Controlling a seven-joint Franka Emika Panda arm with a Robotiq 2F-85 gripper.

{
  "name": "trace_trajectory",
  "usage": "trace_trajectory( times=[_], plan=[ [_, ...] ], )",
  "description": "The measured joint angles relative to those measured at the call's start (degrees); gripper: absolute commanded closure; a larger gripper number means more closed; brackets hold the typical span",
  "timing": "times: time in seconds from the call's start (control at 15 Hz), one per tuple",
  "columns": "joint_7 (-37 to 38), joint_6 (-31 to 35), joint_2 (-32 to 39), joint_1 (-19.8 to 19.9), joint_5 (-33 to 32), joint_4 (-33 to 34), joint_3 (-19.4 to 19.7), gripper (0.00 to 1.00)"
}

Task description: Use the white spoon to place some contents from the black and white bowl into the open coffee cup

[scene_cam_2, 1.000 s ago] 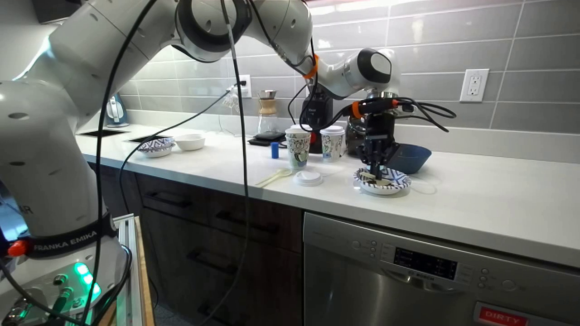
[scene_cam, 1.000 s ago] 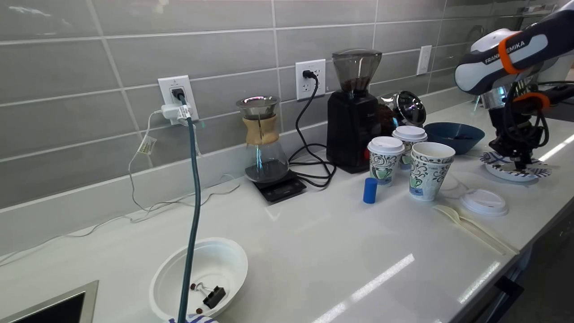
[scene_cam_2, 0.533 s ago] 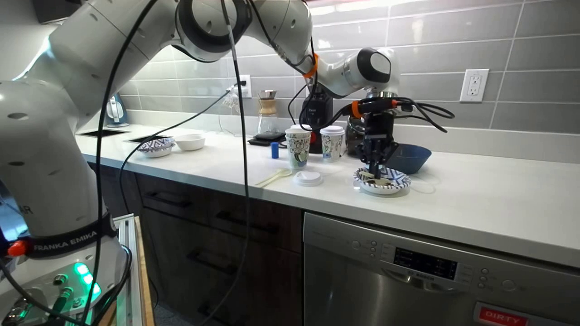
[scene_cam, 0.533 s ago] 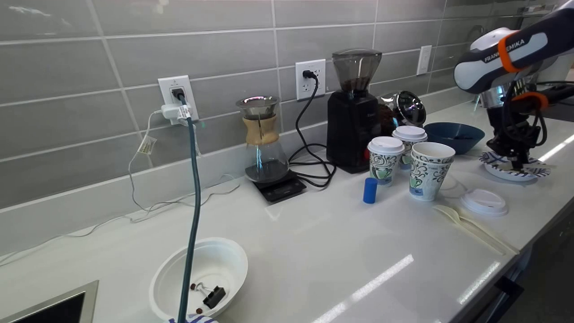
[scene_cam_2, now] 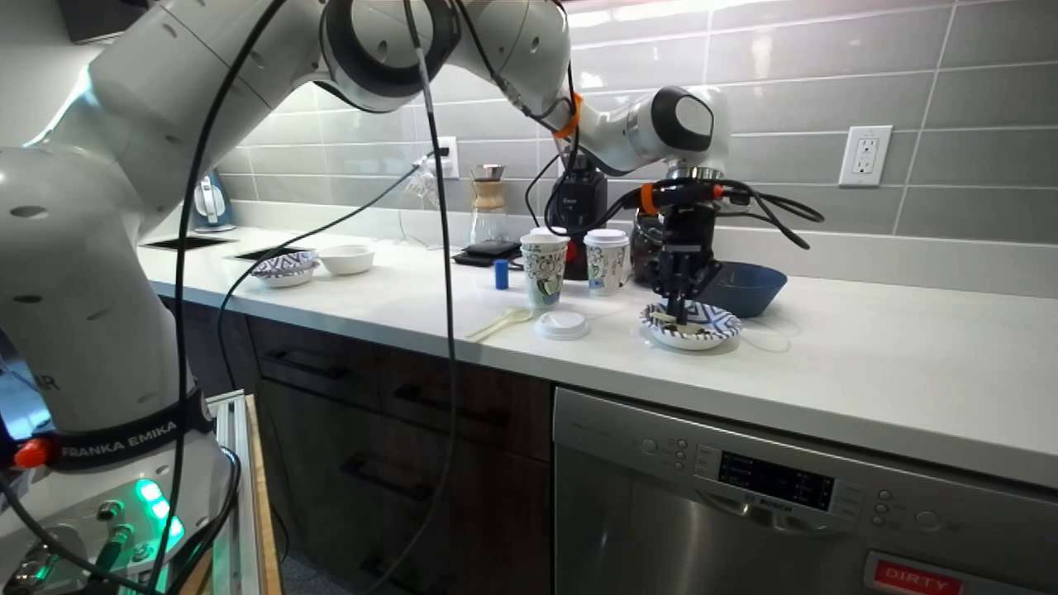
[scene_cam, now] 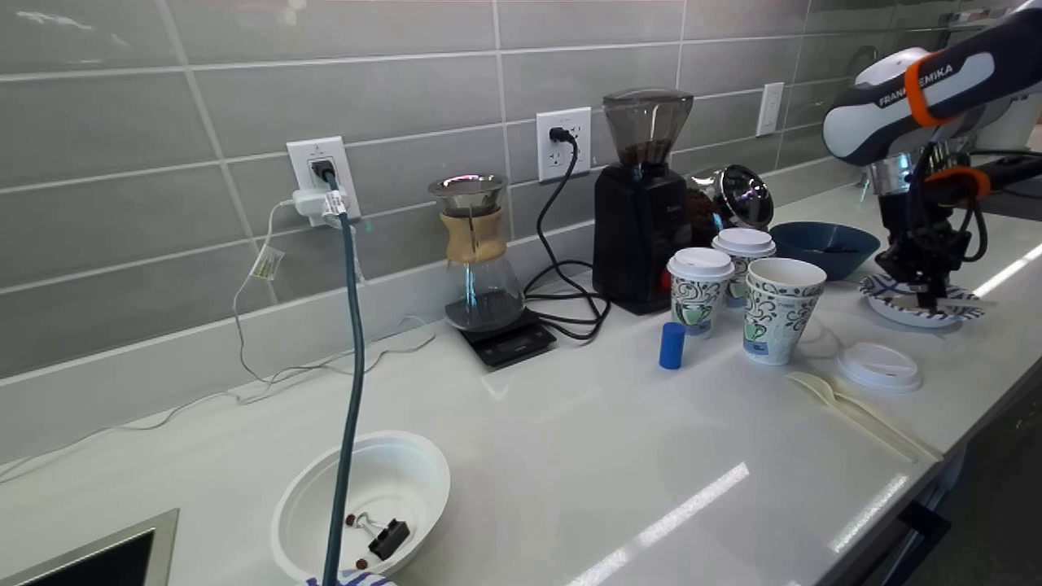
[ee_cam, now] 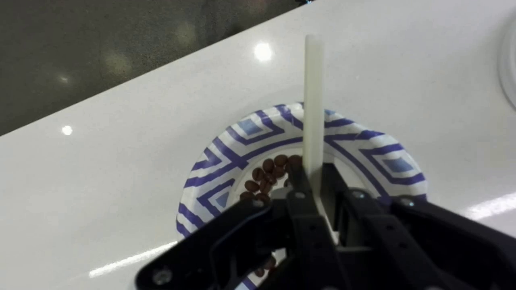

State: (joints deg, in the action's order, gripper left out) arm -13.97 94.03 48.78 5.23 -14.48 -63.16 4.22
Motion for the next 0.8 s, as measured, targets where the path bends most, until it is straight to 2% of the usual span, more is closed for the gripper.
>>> trace_trajectory(
  times=[0.8],
  plan=[
    [-2.49, 2.29, 0.0, 3.17, 8.76, 0.54, -2.51, 0.97]
  ],
)
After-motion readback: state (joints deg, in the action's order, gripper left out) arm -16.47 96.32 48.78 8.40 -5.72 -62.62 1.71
